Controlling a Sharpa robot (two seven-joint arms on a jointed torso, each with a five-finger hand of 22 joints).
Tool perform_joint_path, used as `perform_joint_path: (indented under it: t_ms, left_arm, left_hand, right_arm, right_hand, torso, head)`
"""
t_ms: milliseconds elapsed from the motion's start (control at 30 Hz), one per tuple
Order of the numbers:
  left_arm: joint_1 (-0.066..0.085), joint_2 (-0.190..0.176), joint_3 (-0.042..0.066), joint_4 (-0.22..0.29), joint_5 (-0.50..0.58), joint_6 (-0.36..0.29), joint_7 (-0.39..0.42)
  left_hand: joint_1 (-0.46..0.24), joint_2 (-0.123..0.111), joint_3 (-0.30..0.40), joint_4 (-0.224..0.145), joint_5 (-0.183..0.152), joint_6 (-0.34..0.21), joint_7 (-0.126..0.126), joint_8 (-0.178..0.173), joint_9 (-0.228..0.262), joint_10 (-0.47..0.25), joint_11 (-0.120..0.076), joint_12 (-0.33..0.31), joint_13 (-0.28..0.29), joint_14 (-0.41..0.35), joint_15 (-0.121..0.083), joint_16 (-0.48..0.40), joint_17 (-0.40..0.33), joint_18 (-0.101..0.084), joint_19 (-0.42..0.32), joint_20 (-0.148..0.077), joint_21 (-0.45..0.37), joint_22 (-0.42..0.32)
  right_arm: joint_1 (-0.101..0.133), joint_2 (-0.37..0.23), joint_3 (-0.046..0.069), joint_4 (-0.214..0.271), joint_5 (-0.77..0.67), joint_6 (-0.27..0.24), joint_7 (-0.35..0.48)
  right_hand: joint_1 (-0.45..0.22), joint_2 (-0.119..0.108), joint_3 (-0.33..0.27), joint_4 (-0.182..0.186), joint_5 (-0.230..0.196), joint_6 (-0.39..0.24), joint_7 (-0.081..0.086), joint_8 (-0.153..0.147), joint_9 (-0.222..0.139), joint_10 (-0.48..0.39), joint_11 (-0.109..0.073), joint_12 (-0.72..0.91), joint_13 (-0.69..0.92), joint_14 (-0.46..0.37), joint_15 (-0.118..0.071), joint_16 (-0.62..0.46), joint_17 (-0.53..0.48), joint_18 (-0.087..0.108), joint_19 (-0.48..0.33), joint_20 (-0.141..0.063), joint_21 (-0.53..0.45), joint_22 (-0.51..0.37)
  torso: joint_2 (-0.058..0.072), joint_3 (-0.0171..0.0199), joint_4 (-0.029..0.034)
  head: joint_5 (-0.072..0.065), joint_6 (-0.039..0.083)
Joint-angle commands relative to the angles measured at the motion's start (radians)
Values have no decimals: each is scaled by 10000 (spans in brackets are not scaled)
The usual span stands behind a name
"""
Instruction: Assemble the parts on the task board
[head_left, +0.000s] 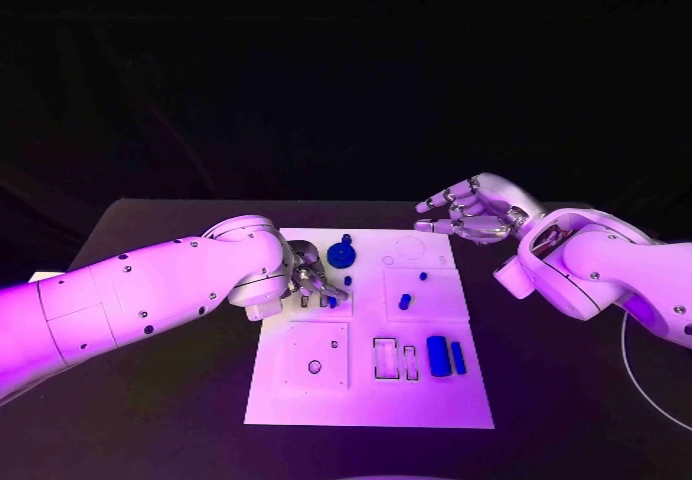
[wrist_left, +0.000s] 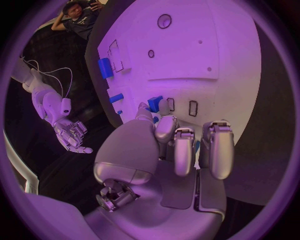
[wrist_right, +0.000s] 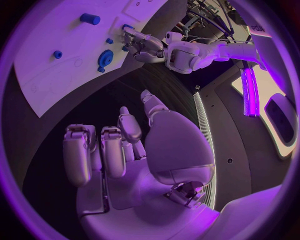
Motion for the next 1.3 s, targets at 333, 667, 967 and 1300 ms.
perform_joint_path:
  t_ms: [333, 667, 967, 1300]
  left_arm:
    - [14, 44, 3, -80, -45, 86, -1040]
    - [14, -9, 3, -42, 174, 134, -853]
    - [13, -204, 5, 78, 417, -485, -541]
    - [11, -374, 5, 234, 457, -1264, -76]
  left_hand:
    - [495, 196, 372, -210, 93, -113, -72, 27, 112, 52, -74, 43, 35, 1053, -101, 30, 2634, -100, 554, -100, -1, 1726]
    - [2016, -421, 3710, -857, 1044, -453, 66, -548, 37, -186, -58, -386, -188, 1053, -62, 30, 2634, -74, 486, -169, -76, 1632]
    - [467, -2398, 8454, -987, 916, -378, 65, -387, 542, -26, -25, -411, -179, 1053, -45, 30, 2634, -70, 484, -66, -98, 1644]
    - [-33, -2586, 9147, -1356, 873, -387, 44, -290, 743, 17, -14, -414, -176, 1053, -53, 30, 2634, -66, 478, -63, -114, 1637]
  right_arm:
    - [-5, 15, -2, 13, -58, 97, 121]
    - [-6, 25, -6, -1, -63, 200, 120]
    - [-22, 89, -14, -54, -47, 198, 155]
    - [-65, 279, -29, -200, -48, 221, 199]
  right_hand:
    - [30, 71, -66, -6, 46, 54, -2, 71, 9, -48, -10, -41, -9, 822, 44, -26, 1747, -105, 264, 75, -48, 1041]
    - [63, 95, -77, -9, 64, 62, -5, 74, 10, -43, -13, -33, -9, 821, 40, -29, 1743, -105, 264, 72, -48, 1041]
    - [60, 132, -101, 17, 80, 84, -9, 85, 13, -29, -16, -11, 1, 819, 37, -36, 1732, -103, 262, 69, -52, 1035]
    - [39, 194, -145, 70, 84, 98, -11, 90, 13, -37, -17, -24, -20, 817, 34, -44, 1719, -100, 254, 65, -60, 1020]
  torso:
    - [3, 6, -8]
    - [3, 5, 3]
    - [2, 20, 13]
    - [11, 15, 0]
  head:
    - [-11, -50]
    - [3, -66]
    - [-21, -57]
    - [-33, -60]
